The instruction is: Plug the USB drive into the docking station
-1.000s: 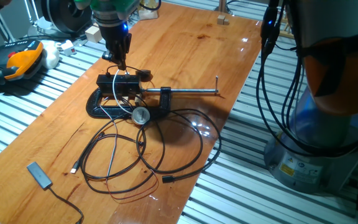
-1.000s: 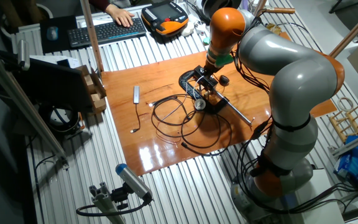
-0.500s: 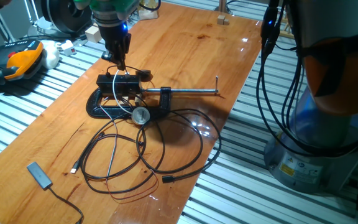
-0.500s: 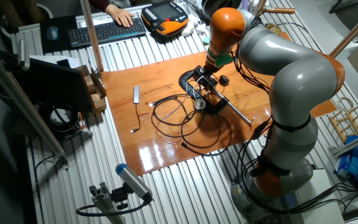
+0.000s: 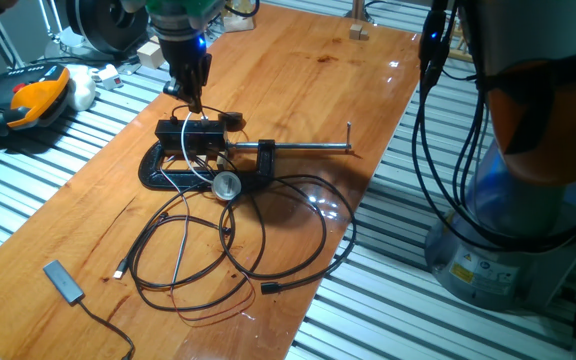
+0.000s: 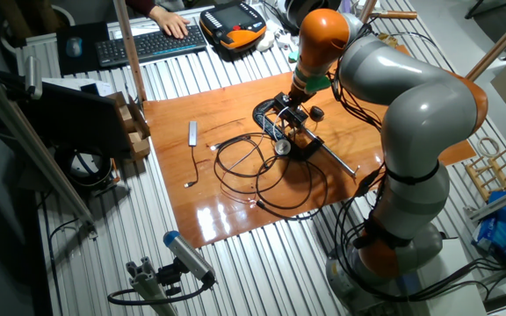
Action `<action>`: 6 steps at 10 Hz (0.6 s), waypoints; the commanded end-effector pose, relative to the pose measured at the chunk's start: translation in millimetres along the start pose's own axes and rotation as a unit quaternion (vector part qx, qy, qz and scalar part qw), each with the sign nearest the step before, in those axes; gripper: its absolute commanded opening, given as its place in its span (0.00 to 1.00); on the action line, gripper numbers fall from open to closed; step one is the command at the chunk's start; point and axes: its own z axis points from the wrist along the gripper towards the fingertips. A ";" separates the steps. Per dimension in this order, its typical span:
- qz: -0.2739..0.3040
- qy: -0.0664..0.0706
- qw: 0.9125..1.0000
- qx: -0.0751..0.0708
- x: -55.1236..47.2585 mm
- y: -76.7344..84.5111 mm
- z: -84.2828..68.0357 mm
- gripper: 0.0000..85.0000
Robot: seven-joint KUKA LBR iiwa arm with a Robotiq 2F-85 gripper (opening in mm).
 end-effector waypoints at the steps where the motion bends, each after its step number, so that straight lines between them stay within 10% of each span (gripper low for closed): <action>1: 0.001 0.000 1.000 -0.002 0.0 0.1 0.0 0.00; 6: -0.003 0.000 1.000 0.006 -0.3 1.3 -0.7 0.00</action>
